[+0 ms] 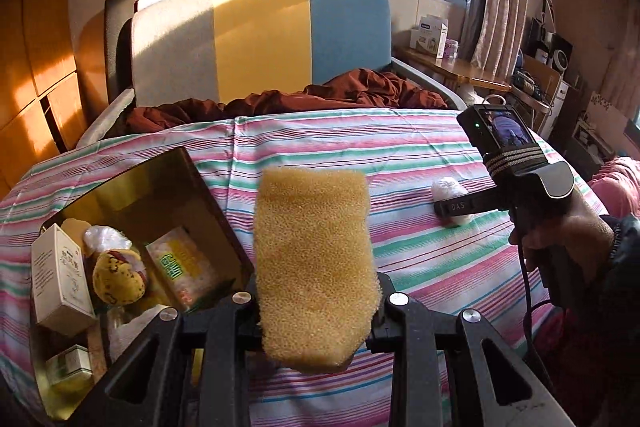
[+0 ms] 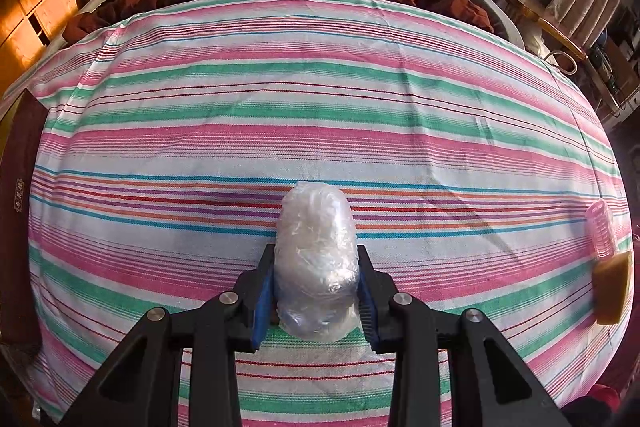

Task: Organize objects
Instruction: 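Carry yellow sponge block into gold tray and open left tool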

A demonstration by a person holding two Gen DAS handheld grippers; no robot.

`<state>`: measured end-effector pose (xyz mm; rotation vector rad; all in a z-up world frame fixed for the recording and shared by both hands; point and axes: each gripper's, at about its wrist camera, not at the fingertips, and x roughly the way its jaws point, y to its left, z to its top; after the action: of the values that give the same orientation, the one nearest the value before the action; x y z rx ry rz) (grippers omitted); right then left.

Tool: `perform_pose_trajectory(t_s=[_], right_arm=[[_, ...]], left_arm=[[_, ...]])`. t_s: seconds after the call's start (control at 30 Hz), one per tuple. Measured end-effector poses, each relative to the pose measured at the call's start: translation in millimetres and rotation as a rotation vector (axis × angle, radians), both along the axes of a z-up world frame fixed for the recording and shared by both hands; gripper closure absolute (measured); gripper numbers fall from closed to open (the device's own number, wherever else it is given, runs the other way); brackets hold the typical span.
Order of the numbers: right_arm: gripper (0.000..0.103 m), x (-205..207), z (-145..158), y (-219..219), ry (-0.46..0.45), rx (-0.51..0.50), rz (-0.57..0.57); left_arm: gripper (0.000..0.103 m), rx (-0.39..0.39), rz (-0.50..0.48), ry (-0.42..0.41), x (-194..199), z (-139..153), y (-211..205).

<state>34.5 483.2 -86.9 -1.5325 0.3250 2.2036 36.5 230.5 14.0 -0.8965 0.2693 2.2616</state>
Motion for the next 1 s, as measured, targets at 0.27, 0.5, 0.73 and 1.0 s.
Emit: perform_pose_trajectory(t_s=[0.27,0.5,0.73,1.0], right_arm=[[0.067,-4.7,-4.9,2.9,-0.003,0.013,0.004],[0.067,-4.0,-2.3,0.2,-0.008,0.020,0.009],[0.067,-3.9,-0.2,-1.9,-0.016,0.033,0.019],[0.067,-3.6,0.0,-1.3,-0.017,0.031,0.020]], left_arm=[[0.073,0.045,0.097,-0.034,-20.5,1.3,-49.1],[0.073,0.126,0.249,-0.064,-51.1,6.1,-131.8],[0.073,0.176,0.358,-0.129,-76.9,3.7,-188.1],[0.073,0.215,0.317,-0.220,-116.8,6.7,-152.3]])
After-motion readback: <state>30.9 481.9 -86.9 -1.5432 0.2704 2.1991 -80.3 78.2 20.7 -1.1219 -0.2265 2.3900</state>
